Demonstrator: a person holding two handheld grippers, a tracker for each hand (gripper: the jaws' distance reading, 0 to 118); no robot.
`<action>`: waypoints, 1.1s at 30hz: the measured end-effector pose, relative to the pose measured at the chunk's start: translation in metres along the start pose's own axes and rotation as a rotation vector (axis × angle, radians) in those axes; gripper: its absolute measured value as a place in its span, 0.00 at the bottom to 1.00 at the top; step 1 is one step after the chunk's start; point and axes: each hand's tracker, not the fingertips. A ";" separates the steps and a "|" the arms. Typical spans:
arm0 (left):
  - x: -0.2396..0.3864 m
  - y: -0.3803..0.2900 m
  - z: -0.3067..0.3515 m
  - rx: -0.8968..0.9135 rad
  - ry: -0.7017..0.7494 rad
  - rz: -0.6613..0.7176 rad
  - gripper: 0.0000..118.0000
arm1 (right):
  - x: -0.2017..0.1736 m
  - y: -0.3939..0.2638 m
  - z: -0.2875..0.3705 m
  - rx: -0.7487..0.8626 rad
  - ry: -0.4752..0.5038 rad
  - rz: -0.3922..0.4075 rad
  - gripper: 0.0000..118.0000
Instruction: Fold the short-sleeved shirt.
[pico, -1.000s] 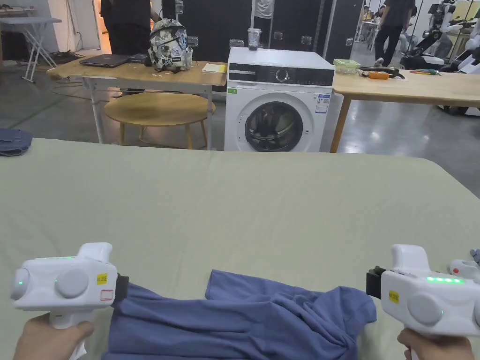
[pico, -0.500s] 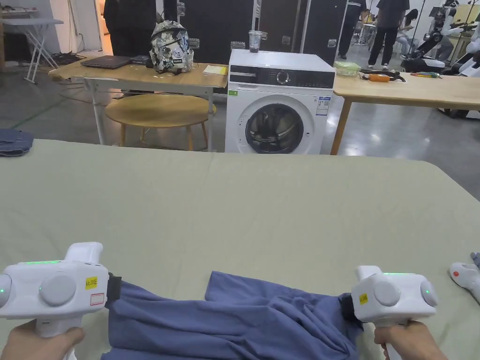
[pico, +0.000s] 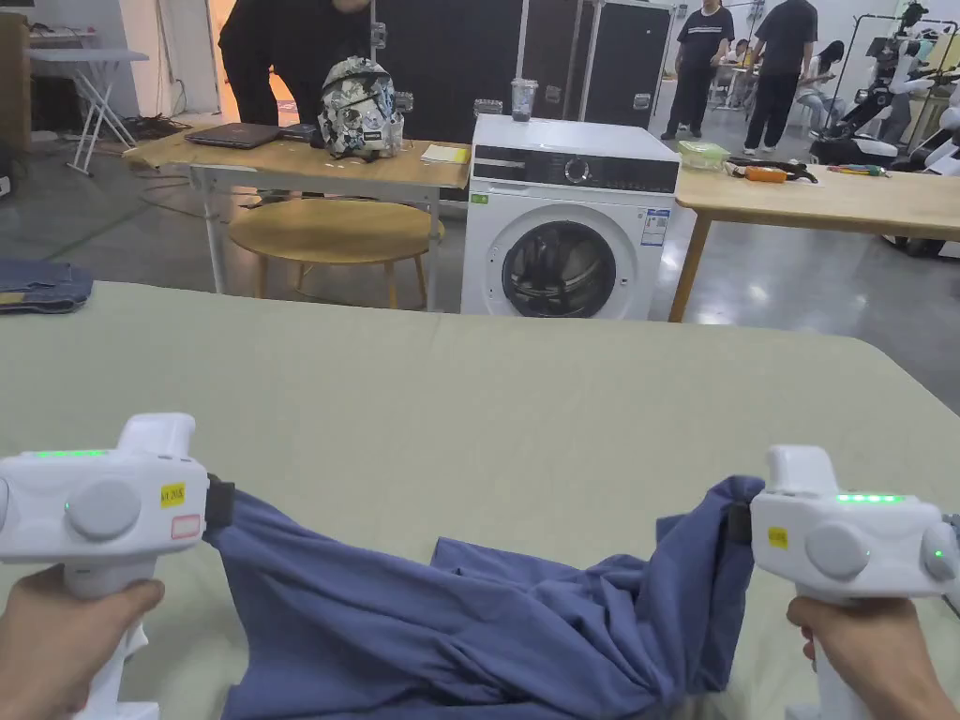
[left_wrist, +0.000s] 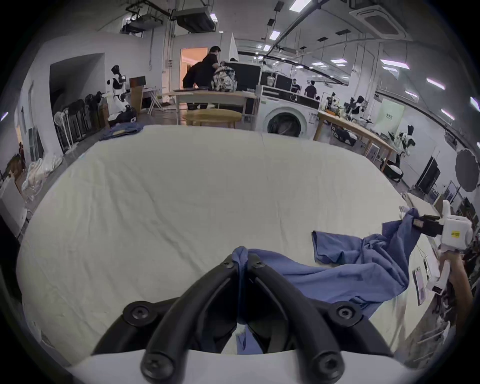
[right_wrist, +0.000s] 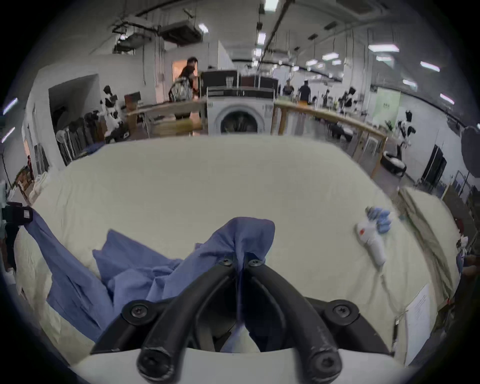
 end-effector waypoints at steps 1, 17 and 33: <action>-0.005 0.006 0.007 0.019 0.007 0.004 0.00 | -0.001 0.009 0.009 0.023 -0.006 -0.005 0.02; -0.091 0.126 0.103 0.243 0.168 0.100 0.00 | -0.001 0.137 0.096 0.311 -0.090 0.001 0.02; -0.117 0.209 0.106 0.350 0.226 0.088 0.00 | -0.006 0.199 0.088 0.359 -0.117 0.019 0.02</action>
